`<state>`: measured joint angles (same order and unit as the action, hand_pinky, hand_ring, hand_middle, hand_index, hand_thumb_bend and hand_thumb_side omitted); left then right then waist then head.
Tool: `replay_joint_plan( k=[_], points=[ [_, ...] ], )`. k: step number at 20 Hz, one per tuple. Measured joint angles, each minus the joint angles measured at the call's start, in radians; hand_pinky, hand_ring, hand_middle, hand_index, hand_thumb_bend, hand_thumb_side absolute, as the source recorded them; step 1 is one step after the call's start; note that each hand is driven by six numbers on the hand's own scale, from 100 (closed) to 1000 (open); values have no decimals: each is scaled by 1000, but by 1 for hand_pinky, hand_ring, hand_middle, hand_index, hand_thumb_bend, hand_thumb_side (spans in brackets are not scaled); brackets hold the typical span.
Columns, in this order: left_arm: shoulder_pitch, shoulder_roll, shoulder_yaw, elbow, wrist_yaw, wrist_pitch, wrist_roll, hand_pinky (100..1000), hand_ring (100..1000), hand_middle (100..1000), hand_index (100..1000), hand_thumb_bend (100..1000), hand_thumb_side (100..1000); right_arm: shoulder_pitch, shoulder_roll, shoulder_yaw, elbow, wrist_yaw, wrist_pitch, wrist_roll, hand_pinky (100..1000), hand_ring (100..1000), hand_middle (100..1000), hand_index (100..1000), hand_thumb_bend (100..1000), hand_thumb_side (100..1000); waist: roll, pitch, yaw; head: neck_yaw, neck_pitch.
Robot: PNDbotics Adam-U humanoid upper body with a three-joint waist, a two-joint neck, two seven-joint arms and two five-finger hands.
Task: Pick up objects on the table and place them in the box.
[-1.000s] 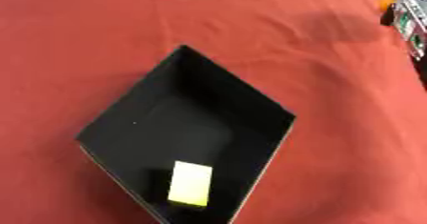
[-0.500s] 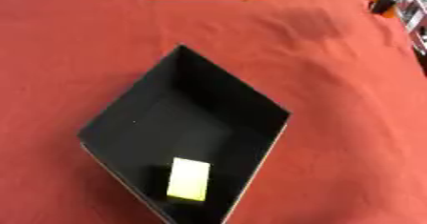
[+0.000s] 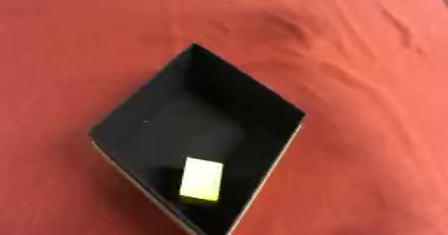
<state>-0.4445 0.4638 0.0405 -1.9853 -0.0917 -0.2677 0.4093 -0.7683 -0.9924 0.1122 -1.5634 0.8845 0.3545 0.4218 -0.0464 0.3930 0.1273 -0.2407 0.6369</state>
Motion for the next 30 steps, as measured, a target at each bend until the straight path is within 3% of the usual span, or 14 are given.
replay_joint_plan(
  k=[7, 10, 14, 21, 30],
  points=[
    [0, 0, 0, 0, 3, 0, 0, 549, 803, 703, 808, 100, 712, 120, -63, 11, -323, -186, -8, 65, 409, 510, 377, 463, 316, 100, -6, -12, -5, 16, 18],
    [0, 0, 0, 0, 3, 0, -1, 550, 803, 704, 808, 100, 710, 130, -82, 34, -396, -285, -60, 67, 414, 512, 377, 464, 315, 100, -6, -23, -10, 25, 31],
    [2, -1, 0, 0, 4, -1, -3, 551, 802, 704, 808, 100, 709, 114, -94, 75, -418, -381, -160, 52, 427, 519, 384, 471, 315, 100, -5, -31, -11, 36, 46],
    [4, -3, 0, 0, 4, 0, -7, 551, 802, 704, 808, 100, 708, 38, -94, 143, -421, -449, -298, 60, 432, 521, 387, 470, 320, 100, -6, -42, -10, 46, 58],
    [5, -6, 0, 0, 8, 0, -9, 551, 803, 706, 807, 100, 708, -137, 3, 232, -423, -419, -348, 112, 457, 536, 405, 489, 316, 100, -6, -49, -10, 46, 66]
  ],
)
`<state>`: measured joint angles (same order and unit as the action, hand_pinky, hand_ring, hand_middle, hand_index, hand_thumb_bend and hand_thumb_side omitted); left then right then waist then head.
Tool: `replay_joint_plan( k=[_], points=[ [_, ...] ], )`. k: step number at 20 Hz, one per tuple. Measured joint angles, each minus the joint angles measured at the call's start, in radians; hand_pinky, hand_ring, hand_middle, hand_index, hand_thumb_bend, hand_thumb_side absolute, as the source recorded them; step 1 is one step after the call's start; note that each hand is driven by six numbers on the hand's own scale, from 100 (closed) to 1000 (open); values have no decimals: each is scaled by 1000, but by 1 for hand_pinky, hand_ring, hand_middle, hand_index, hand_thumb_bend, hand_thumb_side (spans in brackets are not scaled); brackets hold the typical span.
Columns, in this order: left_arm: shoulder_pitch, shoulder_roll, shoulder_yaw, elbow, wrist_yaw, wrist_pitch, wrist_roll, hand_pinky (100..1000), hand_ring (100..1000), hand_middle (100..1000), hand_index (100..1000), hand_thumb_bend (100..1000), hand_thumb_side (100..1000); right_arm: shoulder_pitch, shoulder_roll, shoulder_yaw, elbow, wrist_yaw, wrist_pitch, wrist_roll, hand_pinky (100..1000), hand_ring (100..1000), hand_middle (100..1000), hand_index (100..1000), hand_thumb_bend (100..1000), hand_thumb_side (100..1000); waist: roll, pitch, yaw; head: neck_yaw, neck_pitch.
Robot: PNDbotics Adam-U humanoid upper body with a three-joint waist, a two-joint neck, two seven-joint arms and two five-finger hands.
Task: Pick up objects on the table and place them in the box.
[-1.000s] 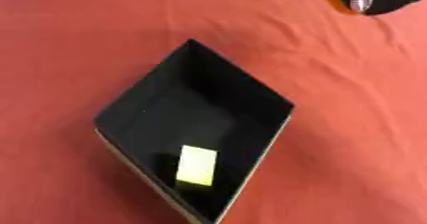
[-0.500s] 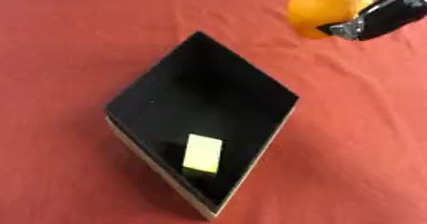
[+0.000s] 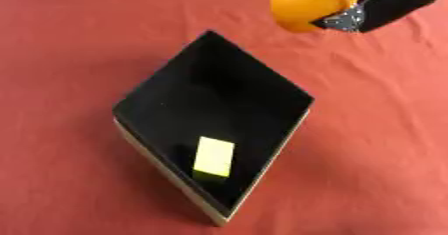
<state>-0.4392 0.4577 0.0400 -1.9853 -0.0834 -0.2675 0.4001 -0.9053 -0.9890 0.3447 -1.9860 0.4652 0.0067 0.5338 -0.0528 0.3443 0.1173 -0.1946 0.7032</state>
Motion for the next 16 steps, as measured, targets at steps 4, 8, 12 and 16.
replay_joint_plan(
  k=[4, 8, 12, 16],
  points=[
    [1, 0, 0, 0, 1, 2, -2, 551, 804, 706, 807, 100, 709, -68, 70, 51, 0, -4, -1, 43, 450, 530, 398, 480, 321, 100, 0, 0, 1, 0, 0],
    [2, -1, 0, 0, 3, 2, -2, 551, 804, 707, 807, 100, 710, -108, 131, 98, 0, -20, 8, 92, 448, 529, 399, 480, 327, 100, -2, 0, 2, 0, 0],
    [2, -1, 0, 0, 3, 2, -2, 550, 805, 707, 807, 100, 710, -126, 183, 145, 0, -28, 24, 135, 446, 527, 397, 478, 293, 100, -6, 0, 5, 0, 0],
    [2, -4, 0, 0, 3, 4, -4, 550, 805, 707, 806, 101, 711, -128, 221, 184, 0, -29, 31, 161, 444, 527, 398, 478, 272, 100, -8, 0, 7, 0, 0]
  ],
)
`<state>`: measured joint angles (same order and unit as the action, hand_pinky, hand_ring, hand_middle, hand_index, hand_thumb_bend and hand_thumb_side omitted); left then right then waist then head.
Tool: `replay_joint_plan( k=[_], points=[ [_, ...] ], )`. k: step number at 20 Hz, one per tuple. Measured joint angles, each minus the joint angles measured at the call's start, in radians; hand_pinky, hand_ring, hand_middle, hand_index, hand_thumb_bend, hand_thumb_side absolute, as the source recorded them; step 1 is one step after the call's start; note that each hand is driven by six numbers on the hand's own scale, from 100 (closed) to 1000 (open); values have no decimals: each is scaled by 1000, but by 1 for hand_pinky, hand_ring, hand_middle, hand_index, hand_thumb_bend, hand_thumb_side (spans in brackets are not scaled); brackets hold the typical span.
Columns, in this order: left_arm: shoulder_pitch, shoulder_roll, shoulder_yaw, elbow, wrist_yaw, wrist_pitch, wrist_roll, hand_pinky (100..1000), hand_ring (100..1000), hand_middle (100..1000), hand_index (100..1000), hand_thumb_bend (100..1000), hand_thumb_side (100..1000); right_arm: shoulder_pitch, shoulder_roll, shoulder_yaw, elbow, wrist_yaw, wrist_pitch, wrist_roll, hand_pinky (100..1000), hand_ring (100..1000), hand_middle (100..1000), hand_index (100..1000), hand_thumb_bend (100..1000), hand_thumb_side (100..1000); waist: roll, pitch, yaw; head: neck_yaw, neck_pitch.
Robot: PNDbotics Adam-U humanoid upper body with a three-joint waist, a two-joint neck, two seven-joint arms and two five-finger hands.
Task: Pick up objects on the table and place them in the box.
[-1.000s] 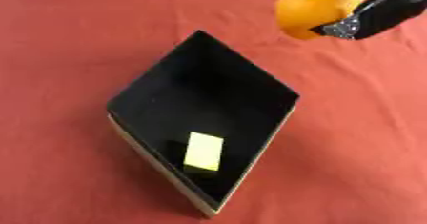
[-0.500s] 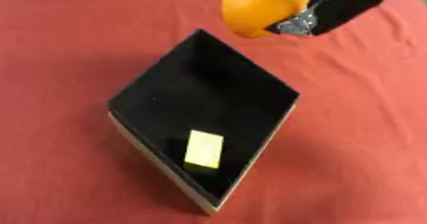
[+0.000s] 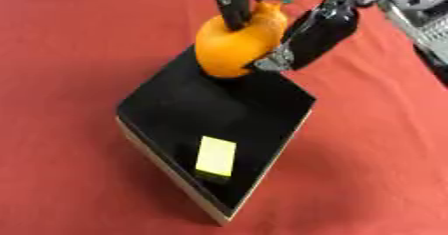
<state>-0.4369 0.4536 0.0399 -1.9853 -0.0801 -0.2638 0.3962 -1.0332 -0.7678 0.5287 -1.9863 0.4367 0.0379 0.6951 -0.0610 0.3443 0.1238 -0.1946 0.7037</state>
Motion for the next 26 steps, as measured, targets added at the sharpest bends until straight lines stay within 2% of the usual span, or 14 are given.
replay_joint_plan(
  k=[6, 8, 12, 14, 17, 18, 19, 20, 21, 22, 23, 24, 25, 26],
  points=[
    [0, -5, 0, 0, 1, 0, -1, 551, 805, 707, 806, 102, 711, 17, 39, 57, 0, 20, -4, 34, 453, 535, 411, 490, 274, 100, -2, 0, 1, -1, 4],
    [0, -5, 0, 0, 1, 1, -1, 551, 805, 707, 806, 103, 711, 33, 47, 70, 0, 40, -4, 43, 462, 544, 423, 502, 304, 100, -2, 0, 4, -2, 4],
    [0, -6, -1, 0, 1, 2, -3, 551, 806, 707, 805, 102, 711, 71, 61, 83, 0, 132, 6, 56, 472, 554, 436, 515, 344, 100, -2, 0, 7, -7, 4],
    [0, -6, -3, 0, 1, 1, -4, 550, 806, 708, 805, 101, 711, 89, 68, 89, 0, 185, 14, 56, 476, 544, 441, 520, 345, 100, -2, 0, 10, -10, 4],
    [0, -12, -5, 0, 2, 1, -5, 550, 807, 708, 805, 102, 713, 108, 74, 95, 0, 248, 23, 54, 514, 576, 472, 557, 335, 100, 0, 0, 12, -14, 4],
    [0, -14, -5, 0, 2, 2, -5, 550, 807, 708, 805, 102, 713, 112, 77, 100, 0, 260, 24, 58, 570, 628, 518, 626, 331, 100, 1, 0, 12, -15, 4],
    [0, -14, -5, 0, 2, 2, -6, 550, 807, 708, 805, 102, 714, 116, 78, 105, 0, 268, 21, 67, 595, 652, 534, 653, 346, 100, 1, 0, 13, -18, 4],
    [0, -14, -5, 0, 3, 2, -7, 549, 808, 709, 805, 102, 714, 119, 80, 110, 0, 274, 15, 79, 669, 718, 613, 722, 386, 100, 1, 1, 14, -19, 4],
    [0, -14, -5, 0, 3, 2, -7, 549, 808, 709, 805, 102, 714, 120, 83, 113, 0, 276, 6, 90, 675, 725, 622, 728, 390, 100, 1, 1, 14, -19, 4],
    [0, -14, -5, 0, 4, 2, -8, 549, 808, 709, 805, 102, 715, 123, 86, 113, 0, 279, -5, 100, 717, 772, 697, 777, 429, 100, 1, 2, 14, -20, 4],
    [0, -14, -5, 0, 4, 2, -8, 549, 809, 709, 805, 102, 715, 126, 86, 114, 0, 282, -16, 110, 735, 795, 731, 799, 447, 109, 1, 2, 14, -20, 4],
    [0, -14, -5, 0, 4, 2, -9, 549, 809, 709, 805, 103, 716, 128, 87, 114, 0, 283, -28, 122, 775, 848, 801, 843, 493, 190, 1, 3, 14, -20, 4],
    [0, -14, -5, 0, 4, 3, -10, 549, 809, 709, 805, 103, 716, 128, 87, 115, 0, 284, -42, 133, 786, 863, 817, 856, 506, 210, 2, 4, 14, -20, 4],
    [0, -14, -5, 0, 5, 3, -11, 549, 809, 709, 805, 102, 716, 128, 88, 115, 0, 284, -56, 145, 834, 911, 856, 883, 534, 266, 2, 5, 14, -20, 4]
  ],
)
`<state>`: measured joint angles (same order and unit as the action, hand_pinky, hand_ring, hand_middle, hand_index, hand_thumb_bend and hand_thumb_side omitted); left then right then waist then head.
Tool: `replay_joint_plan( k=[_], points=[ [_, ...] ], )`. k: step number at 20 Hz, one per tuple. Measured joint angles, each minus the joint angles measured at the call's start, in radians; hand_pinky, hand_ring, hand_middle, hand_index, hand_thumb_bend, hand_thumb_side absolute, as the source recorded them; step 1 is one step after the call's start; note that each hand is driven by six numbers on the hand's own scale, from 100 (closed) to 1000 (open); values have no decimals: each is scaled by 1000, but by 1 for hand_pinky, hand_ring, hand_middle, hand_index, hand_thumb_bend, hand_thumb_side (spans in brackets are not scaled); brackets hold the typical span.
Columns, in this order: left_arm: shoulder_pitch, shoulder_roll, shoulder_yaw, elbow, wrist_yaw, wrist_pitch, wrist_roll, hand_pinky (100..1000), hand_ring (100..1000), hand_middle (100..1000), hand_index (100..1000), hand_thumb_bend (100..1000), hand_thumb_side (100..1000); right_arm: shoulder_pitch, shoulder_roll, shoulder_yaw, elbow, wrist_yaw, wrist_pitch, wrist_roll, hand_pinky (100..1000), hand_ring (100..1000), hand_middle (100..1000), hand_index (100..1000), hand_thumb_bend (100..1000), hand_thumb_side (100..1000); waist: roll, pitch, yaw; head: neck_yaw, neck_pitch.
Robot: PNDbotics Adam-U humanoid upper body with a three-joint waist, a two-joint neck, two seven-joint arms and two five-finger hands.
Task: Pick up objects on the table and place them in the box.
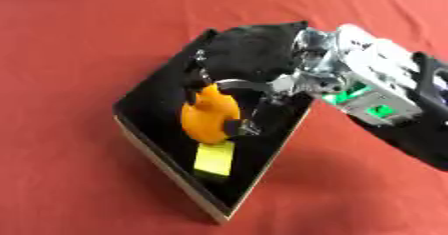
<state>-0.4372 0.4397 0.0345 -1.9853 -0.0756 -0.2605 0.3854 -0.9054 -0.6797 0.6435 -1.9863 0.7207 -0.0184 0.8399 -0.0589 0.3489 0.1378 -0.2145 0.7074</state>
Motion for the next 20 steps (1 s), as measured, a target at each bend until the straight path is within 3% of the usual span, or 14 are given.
replay_joint_plan(
  k=[3, 9, 15, 18, 20],
  points=[
    [0, 0, 0, 0, 0, 1, -1, 549, 809, 710, 805, 103, 717, -1, 3, -5, 0, 6, -43, 29, 861, 924, 869, 890, 616, 320, 1, 0, -1, 0, 0],
    [0, 0, 0, 0, 0, 2, -2, 550, 808, 709, 804, 104, 715, -20, 6, -41, 0, 34, -111, 23, 854, 907, 850, 874, 617, 300, 2, 0, -9, 1, 0],
    [5, 0, 0, 0, 0, 2, -1, 551, 807, 709, 805, 103, 712, -36, 4, -125, 0, 33, -112, -101, 832, 866, 810, 854, 553, 200, 4, -7, -15, 3, 5],
    [5, 0, 0, 0, 0, 1, -1, 552, 806, 709, 804, 103, 712, -35, -10, -179, 0, 17, -106, -179, 810, 817, 743, 835, 490, 100, 9, -11, -17, 7, 5],
    [5, 0, 0, 0, -1, 1, 0, 552, 805, 709, 804, 103, 711, -30, -23, -213, 0, 3, -106, -226, 784, 780, 699, 803, 461, 100, 10, -13, -20, 9, 5]
  ],
)
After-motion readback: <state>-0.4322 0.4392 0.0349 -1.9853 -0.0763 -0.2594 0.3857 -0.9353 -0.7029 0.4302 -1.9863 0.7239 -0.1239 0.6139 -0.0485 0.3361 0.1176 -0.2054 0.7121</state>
